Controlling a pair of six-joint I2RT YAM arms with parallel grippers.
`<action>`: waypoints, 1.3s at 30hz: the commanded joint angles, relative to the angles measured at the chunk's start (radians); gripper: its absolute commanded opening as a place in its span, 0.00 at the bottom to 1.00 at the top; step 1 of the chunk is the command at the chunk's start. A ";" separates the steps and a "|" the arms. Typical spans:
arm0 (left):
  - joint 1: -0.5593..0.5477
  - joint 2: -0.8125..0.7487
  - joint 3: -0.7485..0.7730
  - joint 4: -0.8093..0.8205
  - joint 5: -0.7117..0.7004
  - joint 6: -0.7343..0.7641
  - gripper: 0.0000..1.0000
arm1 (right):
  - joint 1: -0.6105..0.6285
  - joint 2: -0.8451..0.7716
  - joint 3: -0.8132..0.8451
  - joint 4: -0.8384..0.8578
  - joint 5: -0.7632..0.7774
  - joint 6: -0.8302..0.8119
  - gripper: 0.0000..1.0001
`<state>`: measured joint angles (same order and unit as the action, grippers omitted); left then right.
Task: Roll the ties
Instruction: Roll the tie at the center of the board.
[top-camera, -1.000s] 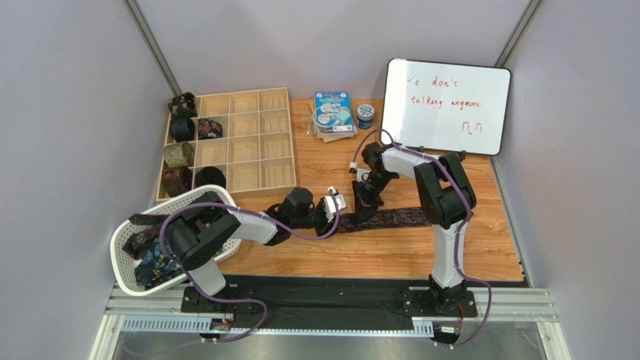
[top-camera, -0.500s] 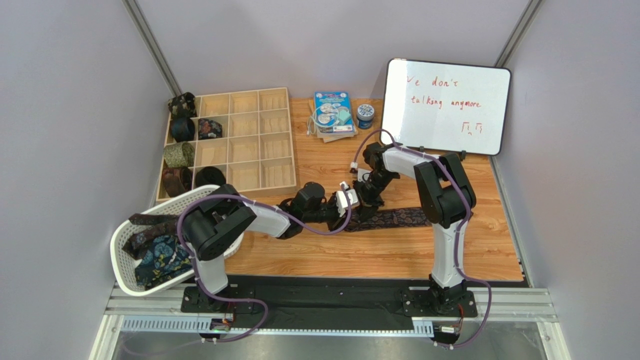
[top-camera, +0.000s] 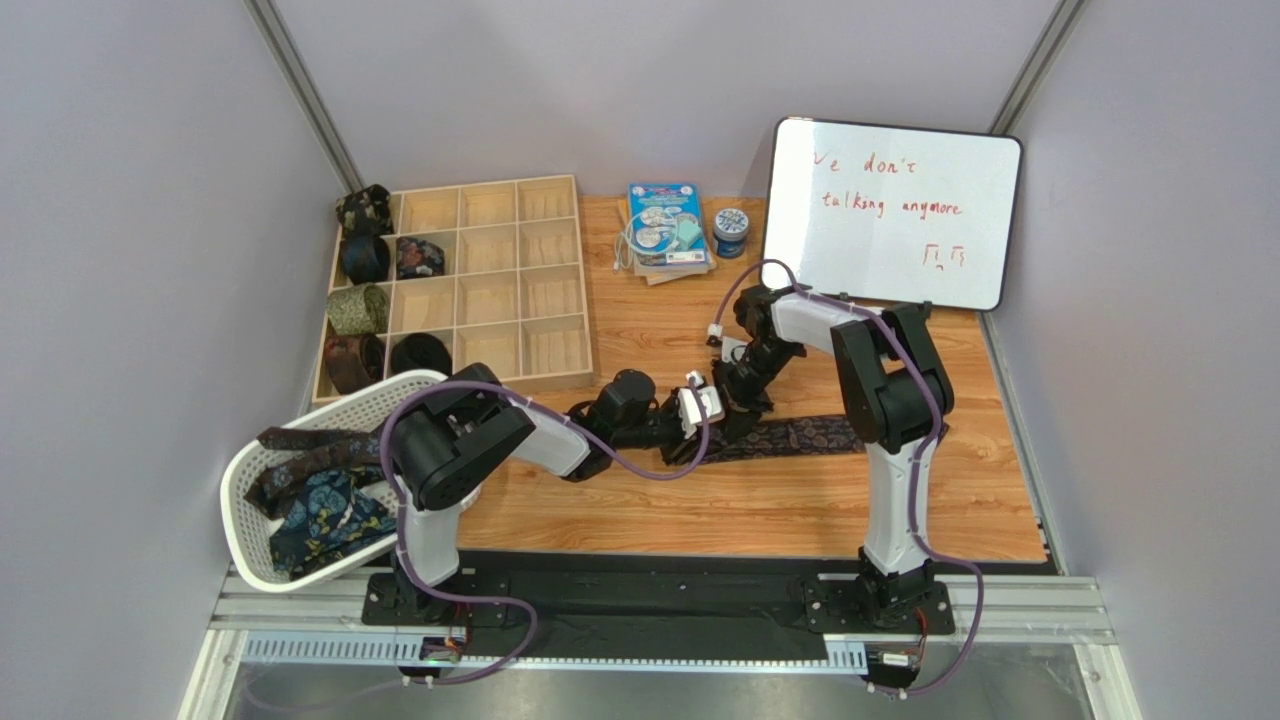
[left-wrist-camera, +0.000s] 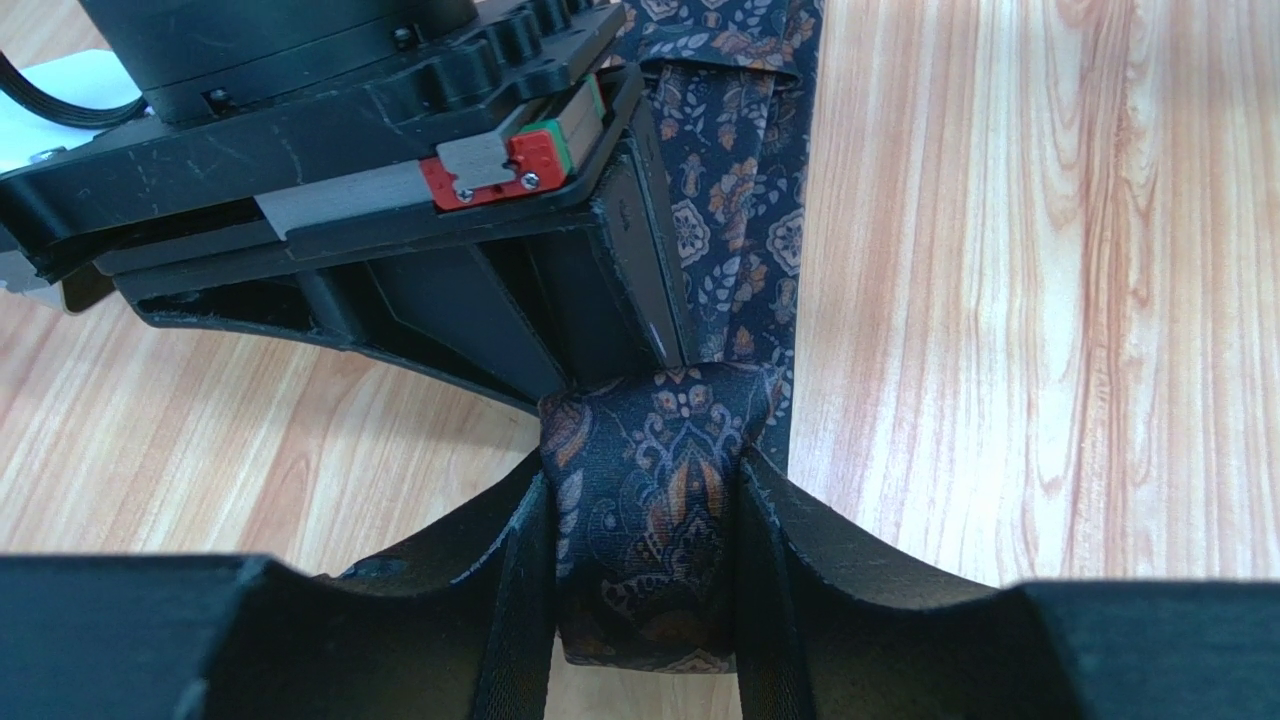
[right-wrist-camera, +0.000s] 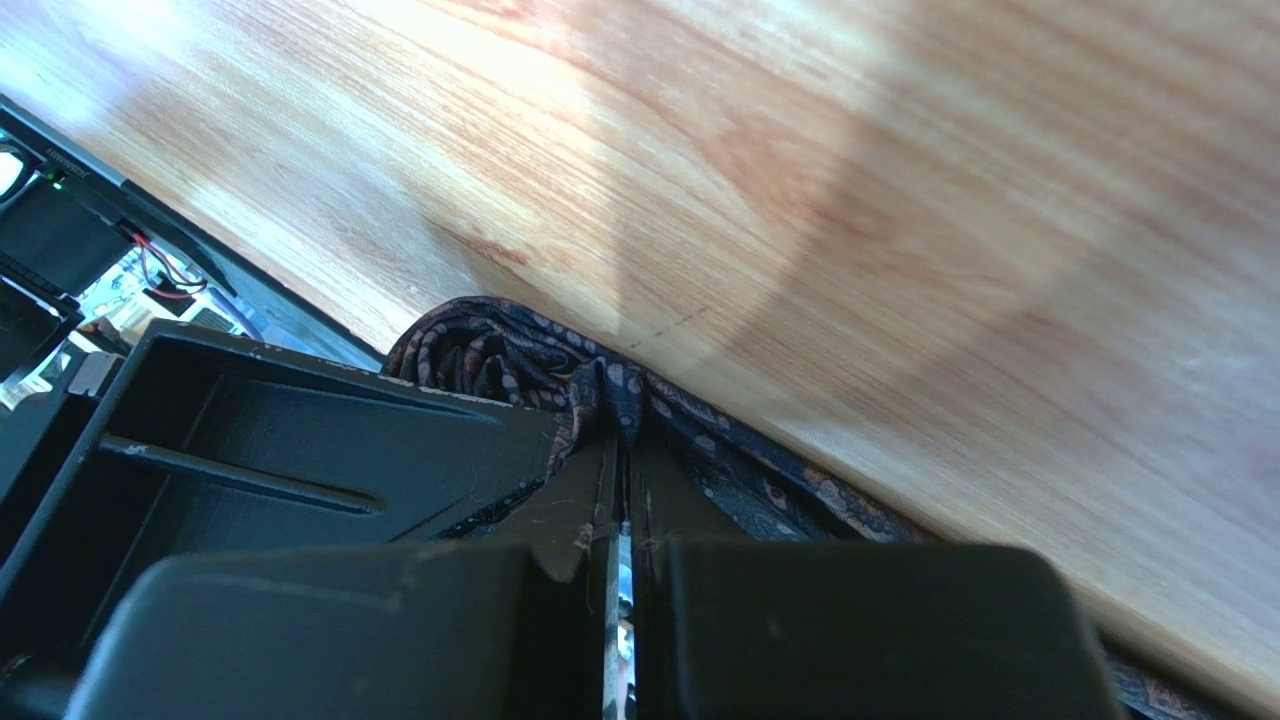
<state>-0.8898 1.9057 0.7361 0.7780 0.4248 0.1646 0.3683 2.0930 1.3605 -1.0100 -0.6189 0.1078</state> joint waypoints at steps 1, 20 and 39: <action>-0.032 0.079 -0.012 -0.108 -0.055 0.084 0.46 | 0.026 0.055 -0.011 0.067 0.031 -0.048 0.00; -0.051 0.164 0.063 -0.388 -0.143 0.095 0.33 | -0.003 -0.022 0.022 -0.029 0.016 -0.086 0.11; -0.061 0.187 0.086 -0.437 -0.135 0.107 0.31 | -0.124 -0.169 0.040 -0.096 -0.004 -0.138 0.40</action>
<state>-0.9421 1.9846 0.8722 0.6609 0.3374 0.2417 0.2569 1.9961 1.3754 -1.0847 -0.5587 0.0017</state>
